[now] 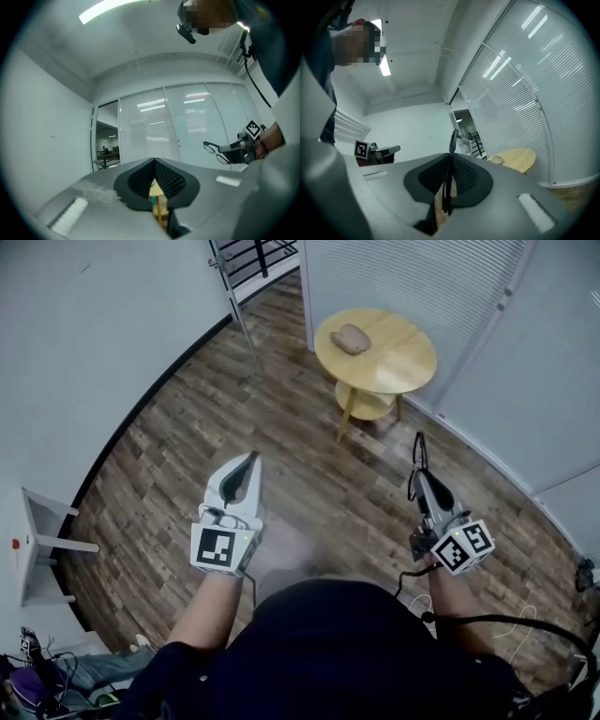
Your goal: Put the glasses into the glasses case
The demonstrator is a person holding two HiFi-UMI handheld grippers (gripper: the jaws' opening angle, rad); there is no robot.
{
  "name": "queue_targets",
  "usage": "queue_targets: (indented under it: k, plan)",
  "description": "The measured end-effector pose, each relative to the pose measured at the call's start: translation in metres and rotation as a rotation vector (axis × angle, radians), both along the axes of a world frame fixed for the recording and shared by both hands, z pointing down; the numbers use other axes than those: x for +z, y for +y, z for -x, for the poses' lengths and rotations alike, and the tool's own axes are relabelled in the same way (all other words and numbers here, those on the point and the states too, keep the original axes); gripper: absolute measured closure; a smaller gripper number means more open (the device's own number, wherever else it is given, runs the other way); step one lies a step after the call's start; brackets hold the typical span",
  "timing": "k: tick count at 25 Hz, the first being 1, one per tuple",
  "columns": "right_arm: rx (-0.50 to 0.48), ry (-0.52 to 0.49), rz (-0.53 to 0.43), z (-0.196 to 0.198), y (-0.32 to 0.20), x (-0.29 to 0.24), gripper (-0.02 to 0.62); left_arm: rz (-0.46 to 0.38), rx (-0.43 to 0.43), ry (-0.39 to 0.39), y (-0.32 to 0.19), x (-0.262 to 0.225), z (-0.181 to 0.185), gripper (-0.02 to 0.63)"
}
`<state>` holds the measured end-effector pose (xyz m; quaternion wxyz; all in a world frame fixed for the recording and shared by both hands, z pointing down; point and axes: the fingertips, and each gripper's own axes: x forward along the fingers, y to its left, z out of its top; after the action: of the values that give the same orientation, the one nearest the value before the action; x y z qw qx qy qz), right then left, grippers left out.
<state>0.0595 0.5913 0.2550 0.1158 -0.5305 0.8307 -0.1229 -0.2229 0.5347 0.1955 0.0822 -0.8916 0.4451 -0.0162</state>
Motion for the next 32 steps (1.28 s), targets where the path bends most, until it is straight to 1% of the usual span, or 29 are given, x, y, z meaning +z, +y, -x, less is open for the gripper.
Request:
queue_targets:
  k: [3,6,10,14,18,22,24,26,29,32]
  plan:
    - [-0.008,0.019,0.013,-0.011,-0.008,0.006,0.568,0.010,-0.018,-0.005,-0.001,0.008,-0.008,0.604]
    - [0.007,0.007,0.039,-0.021,-0.020,0.013,0.568,0.042,-0.028,-0.016,-0.010,0.016,-0.009,0.604]
    - [0.021,-0.007,0.059,-0.027,-0.040,0.023,0.568,0.054,-0.024,-0.025,-0.040,0.023,-0.011,0.604]
    - [0.049,-0.007,0.071,-0.029,-0.072,0.029,0.568,0.041,0.022,-0.032,-0.085,0.025,-0.024,0.604]
    - [0.082,0.009,0.076,-0.032,-0.106,0.021,0.568,0.038,0.066,-0.007,-0.135,0.019,-0.033,0.604]
    - [0.114,0.029,0.075,-0.038,-0.144,0.016,0.568,0.018,0.108,-0.005,-0.185,0.016,-0.045,0.604]
    - [0.129,0.029,0.074,-0.037,-0.161,0.015,0.568,-0.003,0.123,0.003,-0.210,0.012,-0.049,0.604]
    - [0.142,0.032,0.072,-0.034,-0.178,0.016,0.568,-0.020,0.156,-0.002,-0.234,0.009,-0.054,0.605]
    - [0.170,0.033,0.074,-0.030,-0.202,0.018,0.568,-0.030,0.193,0.012,-0.269,0.006,-0.055,0.604]
    - [0.187,0.035,0.073,-0.025,-0.228,0.018,0.568,-0.041,0.199,0.028,-0.303,0.002,-0.051,0.604]
